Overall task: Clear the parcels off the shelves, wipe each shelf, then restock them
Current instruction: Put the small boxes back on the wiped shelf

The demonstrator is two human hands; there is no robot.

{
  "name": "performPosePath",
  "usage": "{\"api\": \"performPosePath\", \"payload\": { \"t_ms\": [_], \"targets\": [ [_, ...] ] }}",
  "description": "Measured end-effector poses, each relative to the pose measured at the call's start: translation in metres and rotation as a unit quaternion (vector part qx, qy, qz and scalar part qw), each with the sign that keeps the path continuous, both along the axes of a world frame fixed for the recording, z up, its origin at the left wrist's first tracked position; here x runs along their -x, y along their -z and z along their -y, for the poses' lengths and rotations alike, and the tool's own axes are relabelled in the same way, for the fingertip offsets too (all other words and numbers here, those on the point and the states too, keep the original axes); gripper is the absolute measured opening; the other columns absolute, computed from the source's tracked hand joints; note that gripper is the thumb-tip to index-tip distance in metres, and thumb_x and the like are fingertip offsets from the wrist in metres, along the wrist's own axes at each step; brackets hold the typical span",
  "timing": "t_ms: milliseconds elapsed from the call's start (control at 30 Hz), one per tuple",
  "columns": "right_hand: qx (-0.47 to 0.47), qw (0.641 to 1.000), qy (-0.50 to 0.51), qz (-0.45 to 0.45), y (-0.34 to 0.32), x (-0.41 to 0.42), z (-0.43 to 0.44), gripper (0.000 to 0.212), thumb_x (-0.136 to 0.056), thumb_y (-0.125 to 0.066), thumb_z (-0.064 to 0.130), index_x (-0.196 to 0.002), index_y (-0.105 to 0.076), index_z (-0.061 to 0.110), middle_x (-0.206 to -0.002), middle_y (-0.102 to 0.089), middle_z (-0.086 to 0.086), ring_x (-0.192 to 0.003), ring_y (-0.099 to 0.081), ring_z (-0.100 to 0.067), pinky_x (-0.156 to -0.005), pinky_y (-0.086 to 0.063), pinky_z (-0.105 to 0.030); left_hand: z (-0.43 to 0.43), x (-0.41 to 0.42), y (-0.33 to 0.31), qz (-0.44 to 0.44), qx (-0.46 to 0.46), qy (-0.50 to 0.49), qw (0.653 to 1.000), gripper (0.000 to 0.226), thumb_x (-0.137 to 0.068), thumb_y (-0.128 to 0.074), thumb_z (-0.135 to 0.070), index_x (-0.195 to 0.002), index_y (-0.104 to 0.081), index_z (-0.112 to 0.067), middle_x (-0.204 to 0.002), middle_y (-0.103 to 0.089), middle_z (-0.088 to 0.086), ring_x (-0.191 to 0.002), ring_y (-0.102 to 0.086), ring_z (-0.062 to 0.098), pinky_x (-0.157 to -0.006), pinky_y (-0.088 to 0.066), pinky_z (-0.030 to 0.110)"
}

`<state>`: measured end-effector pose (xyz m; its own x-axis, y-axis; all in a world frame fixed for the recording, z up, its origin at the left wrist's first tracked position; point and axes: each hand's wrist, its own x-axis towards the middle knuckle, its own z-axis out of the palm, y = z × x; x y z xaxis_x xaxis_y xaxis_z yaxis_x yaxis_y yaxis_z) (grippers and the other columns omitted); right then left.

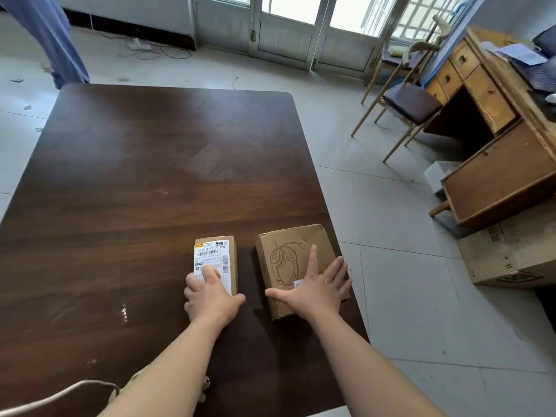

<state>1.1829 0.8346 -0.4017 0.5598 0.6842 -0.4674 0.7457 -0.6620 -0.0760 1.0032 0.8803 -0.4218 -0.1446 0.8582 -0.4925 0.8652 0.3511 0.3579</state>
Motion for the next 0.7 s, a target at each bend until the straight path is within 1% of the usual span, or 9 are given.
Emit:
{"api": "performPosePath", "payload": {
  "t_ms": [67, 133, 233, 333, 400, 500, 633, 700],
  "targets": [
    [0.027, 1.0, 0.006, -0.004, 0.003, 0.0, -0.002, 0.145, -0.041, -0.046, 0.1, -0.142, 0.034, 0.034, -0.15, 0.027, -0.032, -0.141, 0.024, -0.047, -0.111, 0.011, -0.063, 0.002, 0.002, -0.005, 0.018, -0.015, -0.009, 1.0, 0.068, -0.066, -0.077, -0.045, -0.105, -0.025, -0.026, -0.133, -0.023, 0.01, -0.12, -0.036, 0.032, -0.098, -0.038, 0.044],
    [0.048, 0.999, 0.014, -0.011, 0.005, -0.002, -0.003, 0.146, -0.04, -0.047, 0.1, -0.143, 0.032, 0.034, -0.15, 0.027, -0.032, -0.14, 0.024, -0.048, -0.11, 0.009, -0.066, 0.004, 0.003, -0.009, 0.039, -0.032, -0.013, 0.999, 0.067, -0.065, -0.077, -0.043, -0.103, -0.025, -0.027, -0.133, -0.023, 0.008, -0.119, -0.036, 0.031, -0.098, -0.038, 0.044],
    [0.066, 0.998, 0.001, -0.01, 0.008, -0.005, -0.006, 0.145, -0.04, -0.046, 0.1, -0.144, 0.03, 0.036, -0.151, 0.026, -0.032, -0.14, 0.022, -0.049, -0.11, 0.006, -0.066, 0.007, 0.006, -0.014, 0.06, -0.055, -0.012, 0.997, 0.065, -0.065, -0.078, -0.04, -0.1, -0.025, -0.029, -0.132, -0.024, 0.007, -0.118, -0.036, 0.03, -0.098, -0.039, 0.043],
    [0.069, 0.997, -0.015, -0.005, 0.009, -0.005, -0.007, 0.142, -0.041, -0.046, 0.1, -0.145, 0.028, 0.037, -0.152, 0.024, -0.031, -0.142, 0.016, -0.049, -0.112, -0.001, -0.066, 0.011, 0.007, -0.019, 0.067, -0.068, -0.02, 0.995, 0.064, -0.064, -0.078, -0.04, -0.1, -0.026, -0.029, -0.131, -0.026, 0.007, -0.117, -0.036, 0.03, -0.098, -0.039, 0.041],
    [0.065, 0.998, -0.021, 0.001, 0.009, -0.006, -0.007, 0.139, -0.044, -0.047, 0.098, -0.146, 0.025, 0.038, -0.154, 0.021, -0.03, -0.143, 0.01, -0.05, -0.112, -0.007, -0.066, 0.013, 0.008, -0.021, 0.067, -0.073, -0.023, 0.995, 0.064, -0.064, -0.078, -0.04, -0.101, -0.026, -0.029, -0.131, -0.027, 0.007, -0.117, -0.037, 0.03, -0.097, -0.039, 0.042],
    [0.053, 0.998, -0.033, -0.001, 0.007, -0.004, -0.007, 0.133, -0.047, -0.049, 0.096, -0.147, 0.02, 0.041, -0.155, 0.02, -0.026, -0.143, 0.006, -0.051, -0.112, -0.01, -0.065, 0.015, 0.01, -0.025, 0.06, -0.08, -0.028, 0.995, 0.064, -0.064, -0.078, -0.04, -0.1, -0.027, -0.028, -0.131, -0.028, 0.007, -0.117, -0.038, 0.031, -0.097, -0.039, 0.042],
    [0.007, 0.998, -0.058, -0.003, 0.0, 0.004, -0.008, 0.129, -0.044, -0.047, 0.096, -0.147, 0.009, 0.045, -0.153, 0.015, -0.013, -0.141, -0.004, -0.049, -0.112, -0.016, -0.064, 0.017, 0.013, -0.033, 0.051, -0.1, -0.048, 0.993, 0.063, -0.064, -0.078, -0.04, -0.1, -0.027, -0.028, -0.131, -0.028, 0.007, -0.115, -0.039, 0.03, -0.095, -0.04, 0.042],
    [-0.014, 0.997, -0.08, -0.004, -0.006, 0.009, -0.013, 0.129, -0.041, -0.046, 0.097, -0.147, 0.007, 0.046, -0.15, 0.013, -0.011, -0.139, -0.007, -0.047, -0.111, -0.018, -0.063, 0.018, 0.016, -0.037, 0.049, -0.109, -0.065, 0.991, 0.063, -0.064, -0.078, -0.04, -0.1, -0.028, -0.028, -0.13, -0.029, 0.007, -0.115, -0.039, 0.03, -0.096, -0.04, 0.041]
  ]
}}
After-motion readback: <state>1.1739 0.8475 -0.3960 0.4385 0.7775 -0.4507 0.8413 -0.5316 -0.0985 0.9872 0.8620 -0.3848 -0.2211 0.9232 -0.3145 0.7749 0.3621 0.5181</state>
